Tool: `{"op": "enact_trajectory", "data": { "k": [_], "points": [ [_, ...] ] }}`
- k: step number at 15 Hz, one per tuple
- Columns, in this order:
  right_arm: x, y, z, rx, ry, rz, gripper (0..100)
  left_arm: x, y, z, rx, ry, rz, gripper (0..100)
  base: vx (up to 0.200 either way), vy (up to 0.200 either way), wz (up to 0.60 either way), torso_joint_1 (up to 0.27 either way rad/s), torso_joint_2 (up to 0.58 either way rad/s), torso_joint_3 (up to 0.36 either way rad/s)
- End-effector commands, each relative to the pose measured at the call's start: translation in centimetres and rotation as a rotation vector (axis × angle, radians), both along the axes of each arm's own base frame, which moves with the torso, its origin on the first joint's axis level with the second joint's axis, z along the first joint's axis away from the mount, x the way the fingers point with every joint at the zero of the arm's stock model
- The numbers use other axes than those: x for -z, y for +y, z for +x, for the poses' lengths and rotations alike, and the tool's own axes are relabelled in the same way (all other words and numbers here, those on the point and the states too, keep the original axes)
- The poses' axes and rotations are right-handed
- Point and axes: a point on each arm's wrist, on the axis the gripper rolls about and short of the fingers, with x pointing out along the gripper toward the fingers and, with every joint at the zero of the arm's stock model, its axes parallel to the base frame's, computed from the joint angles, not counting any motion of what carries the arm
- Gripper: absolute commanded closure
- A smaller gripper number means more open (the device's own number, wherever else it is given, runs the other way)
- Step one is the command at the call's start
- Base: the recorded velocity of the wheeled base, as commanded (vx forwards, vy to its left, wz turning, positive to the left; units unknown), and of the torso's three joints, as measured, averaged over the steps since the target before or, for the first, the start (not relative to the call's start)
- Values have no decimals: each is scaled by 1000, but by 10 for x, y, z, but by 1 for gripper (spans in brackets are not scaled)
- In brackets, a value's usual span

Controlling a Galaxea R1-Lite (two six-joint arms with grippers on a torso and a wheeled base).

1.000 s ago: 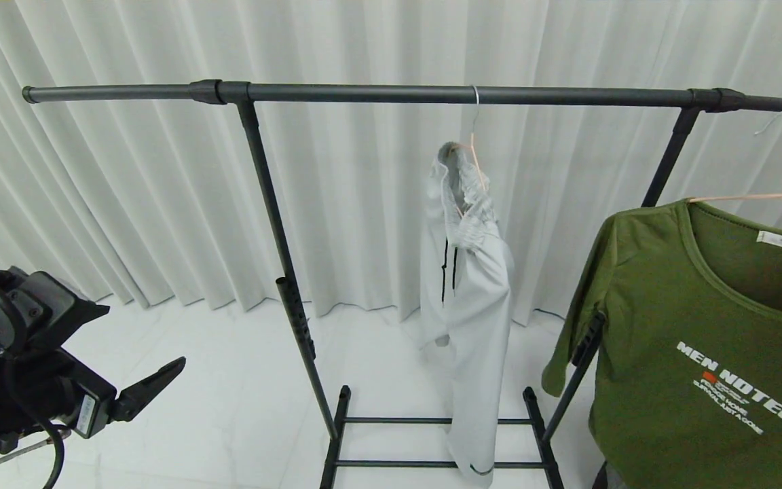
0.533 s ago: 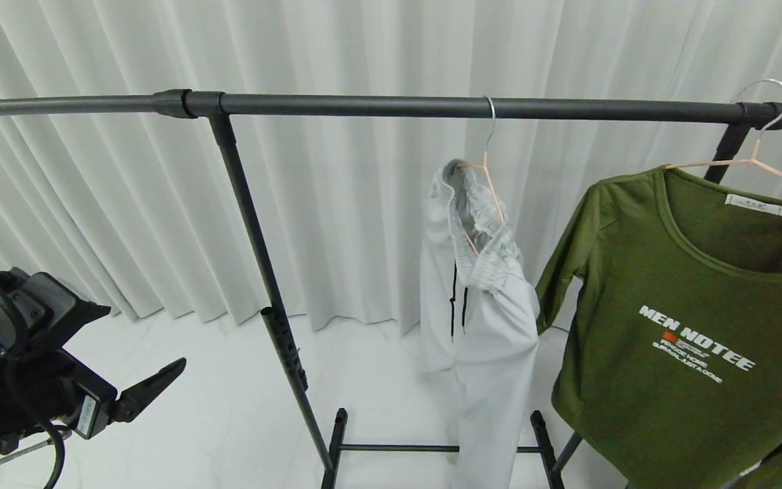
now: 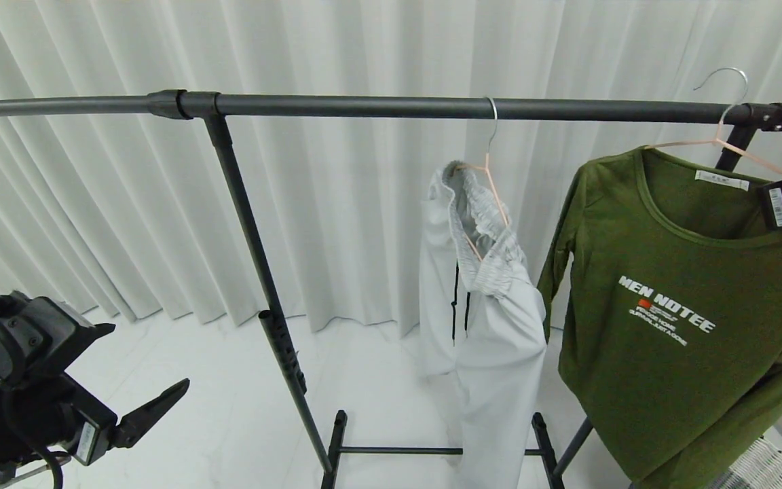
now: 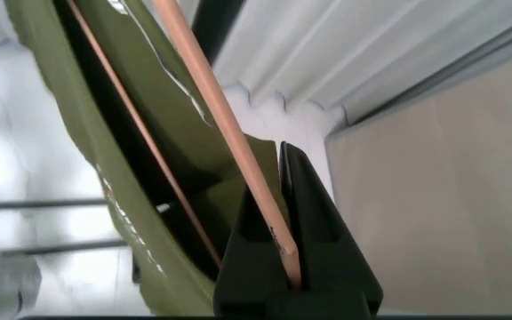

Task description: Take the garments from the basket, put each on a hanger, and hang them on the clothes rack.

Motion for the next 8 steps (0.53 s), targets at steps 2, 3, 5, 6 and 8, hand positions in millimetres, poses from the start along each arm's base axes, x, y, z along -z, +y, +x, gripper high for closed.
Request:
{"op": "enact_trajectory", "data": {
  "k": [2, 3, 5, 6, 8],
  "points": [
    [14, 1, 31, -3, 43, -2, 100, -1, -1, -5, 7, -15, 1, 0, 0, 0, 0, 0, 0, 0],
    [16, 3, 31, -9, 50, -2, 100, -1, -1, -4, 7, -16, 1, 0, 0, 0, 0, 0, 0, 0],
    [18, 7, 30, -22, 58, -1, 100, -1, -1, -4, 7, -16, 1, 0, 0, 0, 0, 0, 0, 0],
    [18, 10, 30, -31, 58, -2, 100, -1, -1, -4, 7, -16, 1, 0, 0, 0, 0, 0, 0, 0],
    [18, 17, 30, -52, 59, -1, 100, -1, -1, -4, 5, -16, 1, 0, 0, 0, 0, 0, 0, 0]
  ]
}}
